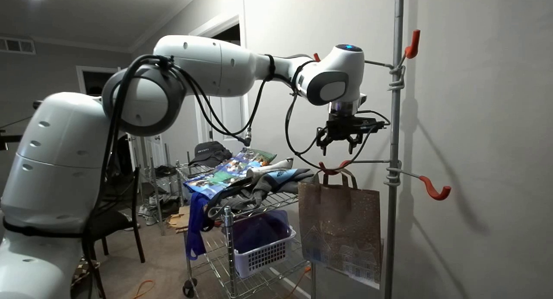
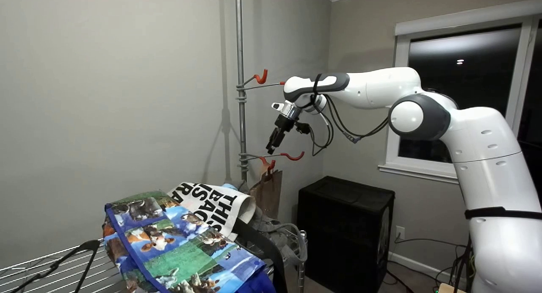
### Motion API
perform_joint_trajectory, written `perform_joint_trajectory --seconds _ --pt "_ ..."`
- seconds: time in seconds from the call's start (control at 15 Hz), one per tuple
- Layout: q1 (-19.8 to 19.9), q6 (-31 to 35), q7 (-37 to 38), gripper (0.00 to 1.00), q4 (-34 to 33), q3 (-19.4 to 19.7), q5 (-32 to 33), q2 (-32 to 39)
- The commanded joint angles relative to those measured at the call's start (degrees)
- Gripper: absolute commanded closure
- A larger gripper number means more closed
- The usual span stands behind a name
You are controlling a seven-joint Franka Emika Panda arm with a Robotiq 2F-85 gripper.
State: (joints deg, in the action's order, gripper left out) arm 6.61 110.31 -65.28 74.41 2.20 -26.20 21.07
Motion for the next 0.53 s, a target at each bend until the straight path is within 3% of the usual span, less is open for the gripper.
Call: perform_joint_trajectory --seconds 0.0,0.27,0.47 --pt "0.0 1.2 -1.4 0.0 2.0 0.5 1.1 -2.0" --pt "-0.3 0.9 -1.1 0.0 3.9 1.2 2.5 -4.4" --pt "-0.9 4.2 -1.8 0.0 8.1 1.6 5.9 -8.4"
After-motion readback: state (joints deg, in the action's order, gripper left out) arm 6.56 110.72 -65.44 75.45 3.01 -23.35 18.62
